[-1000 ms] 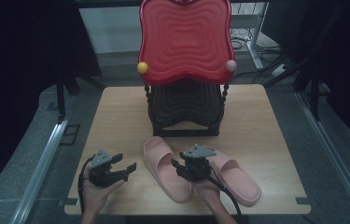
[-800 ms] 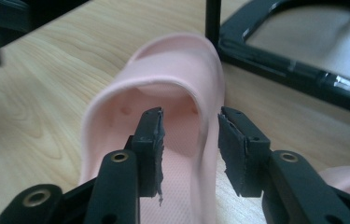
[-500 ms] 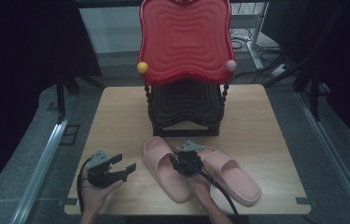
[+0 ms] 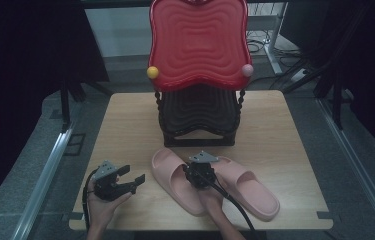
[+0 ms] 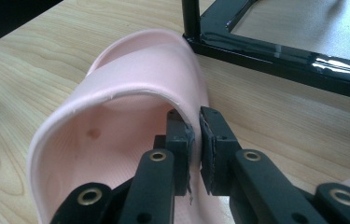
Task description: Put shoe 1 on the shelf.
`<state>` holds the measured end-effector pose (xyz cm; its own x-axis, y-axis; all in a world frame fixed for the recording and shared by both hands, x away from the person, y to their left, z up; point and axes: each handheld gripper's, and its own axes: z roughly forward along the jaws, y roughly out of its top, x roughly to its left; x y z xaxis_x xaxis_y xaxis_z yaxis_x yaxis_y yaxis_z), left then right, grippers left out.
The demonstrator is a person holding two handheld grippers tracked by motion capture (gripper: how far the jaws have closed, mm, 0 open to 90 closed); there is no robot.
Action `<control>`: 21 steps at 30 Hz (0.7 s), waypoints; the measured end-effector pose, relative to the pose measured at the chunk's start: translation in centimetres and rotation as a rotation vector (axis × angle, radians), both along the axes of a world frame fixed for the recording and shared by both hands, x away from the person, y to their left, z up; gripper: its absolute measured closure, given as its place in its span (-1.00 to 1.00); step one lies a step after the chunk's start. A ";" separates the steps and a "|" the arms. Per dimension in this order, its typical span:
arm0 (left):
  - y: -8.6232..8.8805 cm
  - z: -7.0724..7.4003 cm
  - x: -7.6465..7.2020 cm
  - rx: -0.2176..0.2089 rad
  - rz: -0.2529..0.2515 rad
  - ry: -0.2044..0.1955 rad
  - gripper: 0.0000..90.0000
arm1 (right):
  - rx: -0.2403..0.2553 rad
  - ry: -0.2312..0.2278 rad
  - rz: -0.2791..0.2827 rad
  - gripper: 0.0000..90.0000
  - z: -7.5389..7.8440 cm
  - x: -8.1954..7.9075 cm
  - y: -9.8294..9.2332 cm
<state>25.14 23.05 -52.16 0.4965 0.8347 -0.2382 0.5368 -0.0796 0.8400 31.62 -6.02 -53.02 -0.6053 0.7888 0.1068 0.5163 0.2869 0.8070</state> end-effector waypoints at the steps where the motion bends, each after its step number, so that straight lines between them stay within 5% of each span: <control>1: 0.0 0.0 0.0 0.000 0.001 0.000 -0.46 | 0.000 0.000 0.000 0.85 0.0 0.0 0.0; 12: 0.2 0.2 -0.1 -0.013 0.024 0.007 -0.46 | 0.042 -0.073 0.010 0.86 2.3 -1.6 -1.9; 21: -0.1 0.1 0.0 -0.013 0.017 0.009 -0.45 | 0.136 -0.164 -0.003 0.85 4.8 -3.2 -4.4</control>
<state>25.12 22.93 -52.09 0.4798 0.8399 -0.2539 0.5457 -0.0590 0.8359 28.37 -10.45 -48.23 -0.6212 0.7755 0.1127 0.3752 0.1680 0.9116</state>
